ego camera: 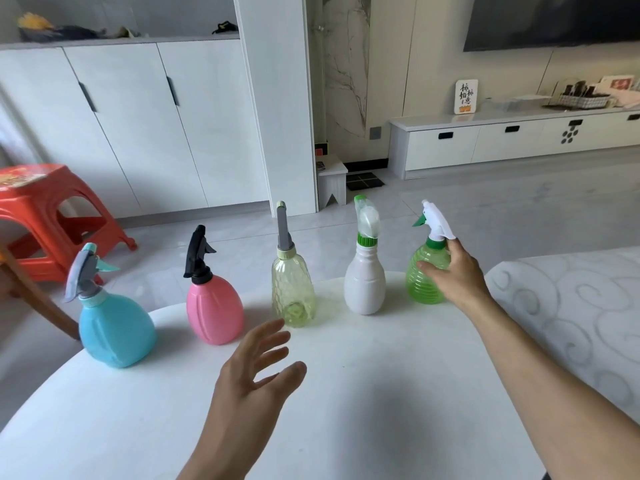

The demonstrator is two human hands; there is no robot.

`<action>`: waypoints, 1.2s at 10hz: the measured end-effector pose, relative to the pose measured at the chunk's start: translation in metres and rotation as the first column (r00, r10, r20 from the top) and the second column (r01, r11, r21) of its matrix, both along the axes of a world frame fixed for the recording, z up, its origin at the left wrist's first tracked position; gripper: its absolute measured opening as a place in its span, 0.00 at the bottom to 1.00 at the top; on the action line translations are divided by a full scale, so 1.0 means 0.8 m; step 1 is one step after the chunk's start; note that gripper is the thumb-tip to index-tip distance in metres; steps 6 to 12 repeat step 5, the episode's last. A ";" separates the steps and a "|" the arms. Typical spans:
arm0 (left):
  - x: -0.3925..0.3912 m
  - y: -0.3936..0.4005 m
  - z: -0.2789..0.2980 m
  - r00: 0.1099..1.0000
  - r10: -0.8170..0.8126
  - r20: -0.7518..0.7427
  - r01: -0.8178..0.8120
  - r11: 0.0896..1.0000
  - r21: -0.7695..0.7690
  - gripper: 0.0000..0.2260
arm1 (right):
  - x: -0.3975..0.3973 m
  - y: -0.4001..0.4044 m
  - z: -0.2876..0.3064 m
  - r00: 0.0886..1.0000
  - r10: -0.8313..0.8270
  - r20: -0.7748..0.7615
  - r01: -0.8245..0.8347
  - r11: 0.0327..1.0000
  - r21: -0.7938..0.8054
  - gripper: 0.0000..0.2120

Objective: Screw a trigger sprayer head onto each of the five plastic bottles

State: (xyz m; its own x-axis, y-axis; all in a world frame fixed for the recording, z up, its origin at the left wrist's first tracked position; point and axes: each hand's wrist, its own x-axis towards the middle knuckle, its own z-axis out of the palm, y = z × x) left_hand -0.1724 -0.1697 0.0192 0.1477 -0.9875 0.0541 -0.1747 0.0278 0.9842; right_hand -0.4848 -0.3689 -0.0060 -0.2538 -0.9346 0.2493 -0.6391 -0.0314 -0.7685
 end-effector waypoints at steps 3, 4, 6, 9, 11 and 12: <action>-0.002 0.004 0.004 1.000 -0.005 0.019 0.005 1.000 -0.025 0.23 | -0.003 0.007 0.000 0.999 0.043 0.029 -0.047 0.989 0.143 0.44; -0.003 0.003 0.007 0.999 0.019 0.049 -0.015 0.996 -0.092 0.23 | -0.010 0.007 0.012 0.994 0.023 0.109 -0.045 0.978 0.203 0.54; -0.005 0.007 0.021 0.996 0.075 0.048 -0.062 0.973 -0.221 0.23 | -0.030 0.018 0.057 0.990 -0.086 0.115 0.066 0.984 0.167 0.53; -0.005 0.007 0.021 0.996 0.075 0.048 -0.062 0.973 -0.221 0.23 | -0.030 0.018 0.057 0.990 -0.086 0.115 0.066 0.984 0.167 0.53; -0.005 0.007 0.021 0.996 0.075 0.048 -0.062 0.973 -0.221 0.23 | -0.030 0.018 0.057 0.990 -0.086 0.115 0.066 0.984 0.167 0.53; -0.005 0.007 0.021 0.996 0.075 0.048 -0.062 0.973 -0.221 0.23 | -0.030 0.018 0.057 0.990 -0.086 0.115 0.066 0.984 0.167 0.53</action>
